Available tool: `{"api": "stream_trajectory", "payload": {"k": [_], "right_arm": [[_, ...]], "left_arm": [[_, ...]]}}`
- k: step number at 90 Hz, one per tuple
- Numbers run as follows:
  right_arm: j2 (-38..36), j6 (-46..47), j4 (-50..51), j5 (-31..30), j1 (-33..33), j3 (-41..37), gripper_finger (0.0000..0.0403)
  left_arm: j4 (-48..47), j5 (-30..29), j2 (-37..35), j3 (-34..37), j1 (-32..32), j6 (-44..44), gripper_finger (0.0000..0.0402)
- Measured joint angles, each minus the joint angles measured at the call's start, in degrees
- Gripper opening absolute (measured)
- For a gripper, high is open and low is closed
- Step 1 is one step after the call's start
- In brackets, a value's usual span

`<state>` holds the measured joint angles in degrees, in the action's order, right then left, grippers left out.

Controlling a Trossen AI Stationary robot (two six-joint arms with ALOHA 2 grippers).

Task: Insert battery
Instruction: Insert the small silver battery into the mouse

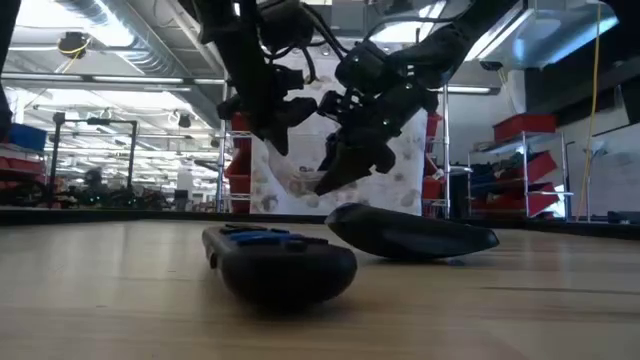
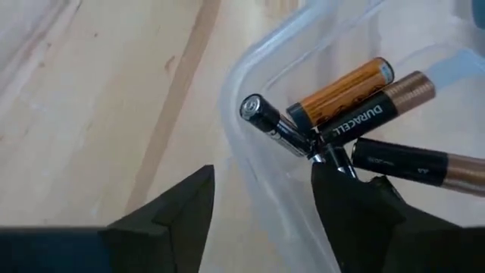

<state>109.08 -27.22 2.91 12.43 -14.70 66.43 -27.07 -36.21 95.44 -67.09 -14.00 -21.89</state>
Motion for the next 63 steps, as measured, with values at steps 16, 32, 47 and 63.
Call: {"api": "stream_trajectory", "payload": {"k": [16, 32, 47, 63], "right_arm": [[0.0, 0.0, -0.9, 0.2, 0.0, 0.0, 0.0205], [-2.2, -0.2, -3.7, 2.3, 0.6, 0.7, 0.0205], [-2.5, -0.3, -3.5, 2.4, 0.2, 0.5, 0.0205], [-1.9, 0.0, -1.9, -0.8, 0.3, 0.3, 0.0205]], "left_arm": [[-0.6, -0.2, 0.0, 0.0, 0.0, -0.5, 0.0007], [-0.9, -1.0, 0.6, 0.0, -0.3, -1.3, 0.0007], [-0.5, 1.5, 0.8, 0.0, -1.4, -2.2, 0.0007], [-0.6, 1.6, 0.8, 0.0, -2.2, -2.4, 0.0007]]}}
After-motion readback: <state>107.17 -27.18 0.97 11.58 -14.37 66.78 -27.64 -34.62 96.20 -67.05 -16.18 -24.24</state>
